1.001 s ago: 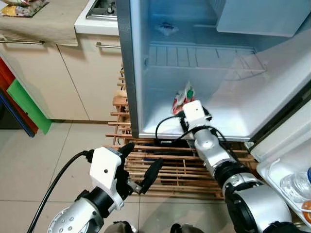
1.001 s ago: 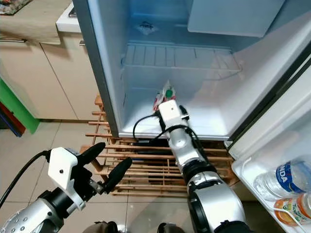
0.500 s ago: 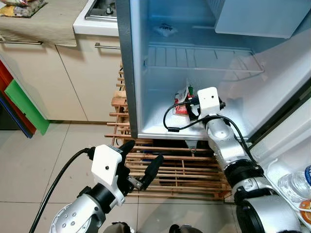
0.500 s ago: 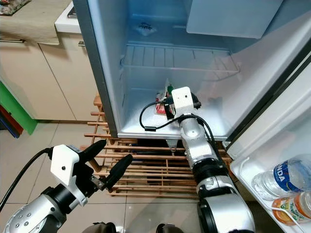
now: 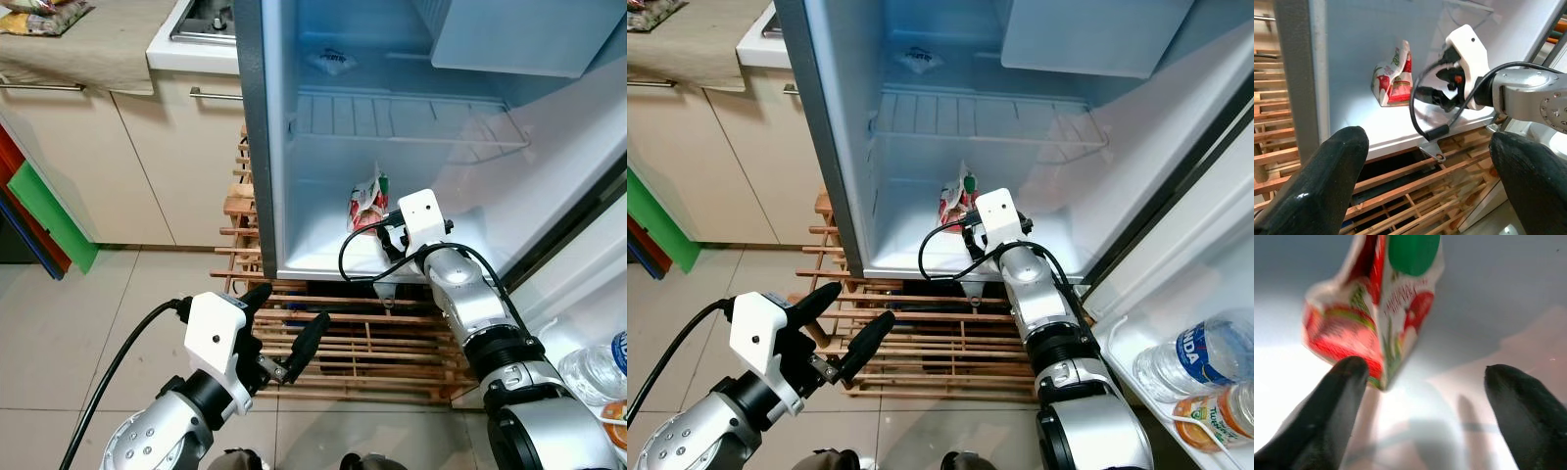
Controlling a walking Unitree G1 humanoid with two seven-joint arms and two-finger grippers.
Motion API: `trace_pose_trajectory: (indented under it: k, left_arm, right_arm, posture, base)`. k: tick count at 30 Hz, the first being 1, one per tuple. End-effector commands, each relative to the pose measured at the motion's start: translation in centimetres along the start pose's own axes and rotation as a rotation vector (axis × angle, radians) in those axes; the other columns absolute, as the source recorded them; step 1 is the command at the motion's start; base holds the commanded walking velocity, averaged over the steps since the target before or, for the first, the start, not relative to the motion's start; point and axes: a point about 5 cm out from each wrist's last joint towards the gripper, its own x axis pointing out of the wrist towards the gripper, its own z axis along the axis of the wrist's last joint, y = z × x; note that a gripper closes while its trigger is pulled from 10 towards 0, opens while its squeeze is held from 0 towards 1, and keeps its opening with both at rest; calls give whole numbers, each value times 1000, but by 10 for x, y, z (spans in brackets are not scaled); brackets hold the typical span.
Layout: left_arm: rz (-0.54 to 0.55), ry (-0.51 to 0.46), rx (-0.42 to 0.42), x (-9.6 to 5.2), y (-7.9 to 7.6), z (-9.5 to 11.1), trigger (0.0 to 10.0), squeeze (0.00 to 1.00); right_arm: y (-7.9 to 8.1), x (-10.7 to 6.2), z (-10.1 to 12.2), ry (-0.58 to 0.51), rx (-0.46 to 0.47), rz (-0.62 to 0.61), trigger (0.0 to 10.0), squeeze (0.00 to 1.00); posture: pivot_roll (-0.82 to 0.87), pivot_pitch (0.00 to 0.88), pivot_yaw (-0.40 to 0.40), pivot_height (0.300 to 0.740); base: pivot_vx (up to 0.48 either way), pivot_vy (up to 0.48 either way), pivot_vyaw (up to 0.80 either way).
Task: Restocking fridge
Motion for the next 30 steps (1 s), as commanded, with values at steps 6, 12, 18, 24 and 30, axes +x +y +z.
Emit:
trace_pose_trajectory:
  k: [6, 12, 18, 24, 30]
  left_arm:
    - [-4, 11, -2, -1, -1, -4, 10000, 0]
    - [-12, 14, -6, -1, -1, -5, 10000, 0]
    - [-14, 10, -8, 1, -1, -4, 10000, 0]
    - [-9, 6, -6, 2, 0, -3, 10000, 0]
    - [67, 30, 109, 8, 5, -10, 10000, 0]
  right_arm:
    - [-11, 0, 21, -52, -150, -33, 0, 0]
    - [7, -6, 6, 31, -98, 133, 0, 0]
    - [-2, -1, -3, 53, -114, 21, 0, 0]
    - [0, 4, 7, -7, -109, -116, 0, 0]
    - [21, 13, 26, -43, 161, -216, 0, 0]
  posture:
    - [104, 117, -68, 740]
    - [96, 106, -64, 740]
    - [93, 110, -58, 740]
    - [97, 116, -51, 740]
    - [109, 121, -43, 740]
  base:
    - [0, 0, 0]
    - [0, 0, 0]
    - [0, 0, 0]
    - [0, 0, 0]
    - [0, 0, 0]
